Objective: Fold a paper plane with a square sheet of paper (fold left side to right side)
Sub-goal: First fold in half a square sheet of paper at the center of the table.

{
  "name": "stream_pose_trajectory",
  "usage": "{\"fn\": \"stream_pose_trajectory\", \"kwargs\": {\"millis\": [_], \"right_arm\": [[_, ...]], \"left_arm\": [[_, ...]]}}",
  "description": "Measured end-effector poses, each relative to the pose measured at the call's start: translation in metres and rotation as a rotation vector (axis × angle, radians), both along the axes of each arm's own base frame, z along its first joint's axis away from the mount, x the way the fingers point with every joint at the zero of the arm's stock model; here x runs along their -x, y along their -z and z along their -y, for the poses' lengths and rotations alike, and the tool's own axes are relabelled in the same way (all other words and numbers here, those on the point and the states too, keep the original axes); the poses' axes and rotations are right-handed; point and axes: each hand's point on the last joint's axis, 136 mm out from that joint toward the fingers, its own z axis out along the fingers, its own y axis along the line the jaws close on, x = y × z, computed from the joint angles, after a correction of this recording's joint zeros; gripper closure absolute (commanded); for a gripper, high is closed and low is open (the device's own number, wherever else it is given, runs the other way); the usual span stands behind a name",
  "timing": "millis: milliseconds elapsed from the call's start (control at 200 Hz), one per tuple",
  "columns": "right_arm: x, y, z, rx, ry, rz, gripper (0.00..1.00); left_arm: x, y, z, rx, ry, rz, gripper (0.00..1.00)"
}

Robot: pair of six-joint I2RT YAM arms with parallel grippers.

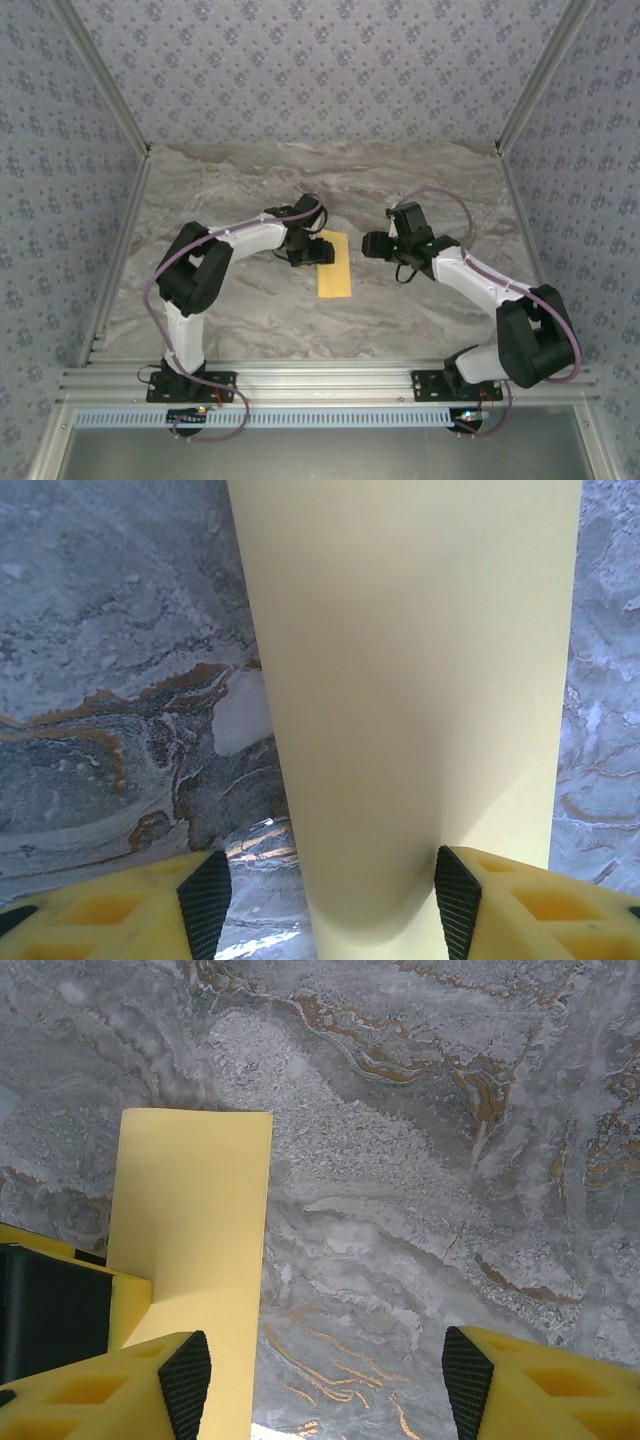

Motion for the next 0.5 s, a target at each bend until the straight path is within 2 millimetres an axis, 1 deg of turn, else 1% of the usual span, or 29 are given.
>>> {"fn": "stream_pose_trajectory", "kwargs": {"millis": [500], "right_arm": [[0.0008,-0.0001,-0.0014,-0.006,-0.006,-0.003,0.33]], "left_arm": [[-0.0001,0.0001,0.0,-0.007,0.0,-0.005,0.39]]}}
